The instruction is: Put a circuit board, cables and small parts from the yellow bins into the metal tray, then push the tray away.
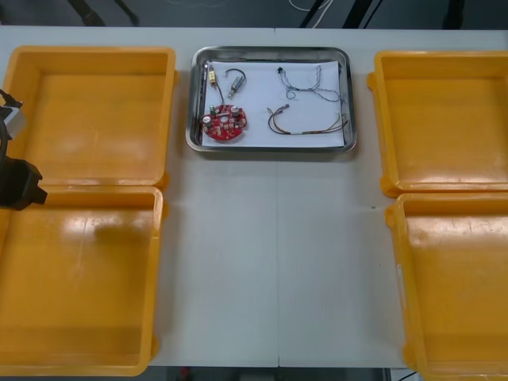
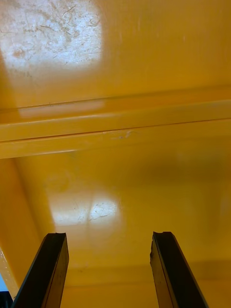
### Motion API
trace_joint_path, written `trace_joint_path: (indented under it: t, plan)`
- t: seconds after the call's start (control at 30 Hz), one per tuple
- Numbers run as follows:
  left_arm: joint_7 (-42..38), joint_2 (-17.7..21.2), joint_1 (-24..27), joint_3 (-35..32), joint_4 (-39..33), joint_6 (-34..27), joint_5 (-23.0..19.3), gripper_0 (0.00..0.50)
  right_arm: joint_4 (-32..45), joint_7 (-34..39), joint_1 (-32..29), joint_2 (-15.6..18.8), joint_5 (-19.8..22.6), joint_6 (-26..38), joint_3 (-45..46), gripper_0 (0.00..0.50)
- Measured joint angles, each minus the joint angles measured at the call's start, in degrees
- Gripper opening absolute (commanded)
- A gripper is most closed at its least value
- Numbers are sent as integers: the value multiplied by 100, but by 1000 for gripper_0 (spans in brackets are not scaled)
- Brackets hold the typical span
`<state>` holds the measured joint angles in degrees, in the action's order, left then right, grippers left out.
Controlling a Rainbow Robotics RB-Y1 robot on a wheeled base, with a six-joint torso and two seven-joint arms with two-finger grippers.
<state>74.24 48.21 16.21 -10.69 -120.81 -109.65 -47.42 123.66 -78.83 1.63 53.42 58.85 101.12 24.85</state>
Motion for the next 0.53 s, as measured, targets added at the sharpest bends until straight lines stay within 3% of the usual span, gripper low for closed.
trace_joint_path:
  t: [0.53]
  plan:
    - [0,0,0,0,0,0,0,500,0,0,0,0,0,0,0,500]
